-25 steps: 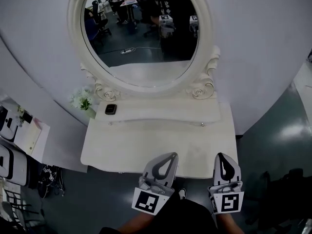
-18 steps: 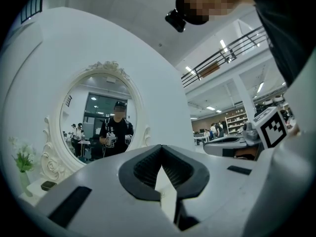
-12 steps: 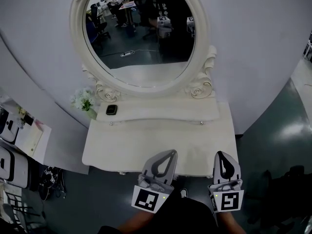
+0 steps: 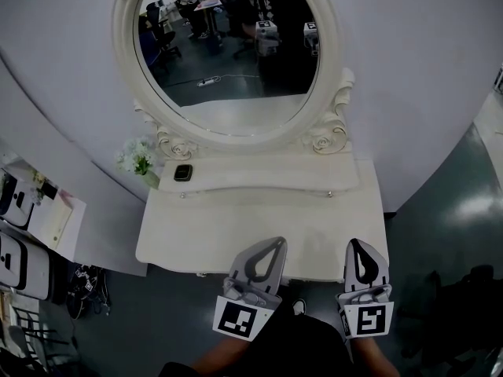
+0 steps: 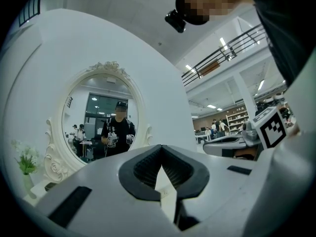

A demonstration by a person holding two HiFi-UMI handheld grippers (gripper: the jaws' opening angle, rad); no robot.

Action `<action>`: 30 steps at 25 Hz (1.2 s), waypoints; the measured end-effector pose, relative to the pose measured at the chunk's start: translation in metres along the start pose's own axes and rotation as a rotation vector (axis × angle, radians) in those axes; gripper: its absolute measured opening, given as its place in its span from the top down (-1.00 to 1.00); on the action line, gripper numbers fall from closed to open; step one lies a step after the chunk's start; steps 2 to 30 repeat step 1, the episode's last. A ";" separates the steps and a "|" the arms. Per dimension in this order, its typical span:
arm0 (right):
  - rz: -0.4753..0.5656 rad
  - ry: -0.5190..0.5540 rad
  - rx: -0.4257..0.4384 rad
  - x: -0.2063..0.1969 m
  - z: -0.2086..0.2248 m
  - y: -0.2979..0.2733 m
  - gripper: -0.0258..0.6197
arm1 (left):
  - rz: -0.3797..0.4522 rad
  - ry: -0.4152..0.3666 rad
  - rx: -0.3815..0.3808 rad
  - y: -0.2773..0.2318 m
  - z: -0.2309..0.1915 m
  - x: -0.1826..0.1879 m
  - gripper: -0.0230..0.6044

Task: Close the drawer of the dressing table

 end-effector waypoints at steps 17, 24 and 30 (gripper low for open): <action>-0.001 -0.001 0.001 -0.001 0.000 -0.001 0.92 | 0.001 0.001 0.002 -0.001 0.000 0.000 0.92; -0.001 -0.001 0.001 -0.001 0.000 -0.001 0.92 | 0.001 0.001 0.002 -0.001 0.000 0.000 0.92; -0.001 -0.001 0.001 -0.001 0.000 -0.001 0.92 | 0.001 0.001 0.002 -0.001 0.000 0.000 0.92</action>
Point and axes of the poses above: the fingertips, and each gripper's own axes: y backward along the fingers, z to its right, x out of its top, the point moved 10 cm from there along y, backward along the fingers, and after that the axes turned 10 degrees about z, right-handed, at the moved point
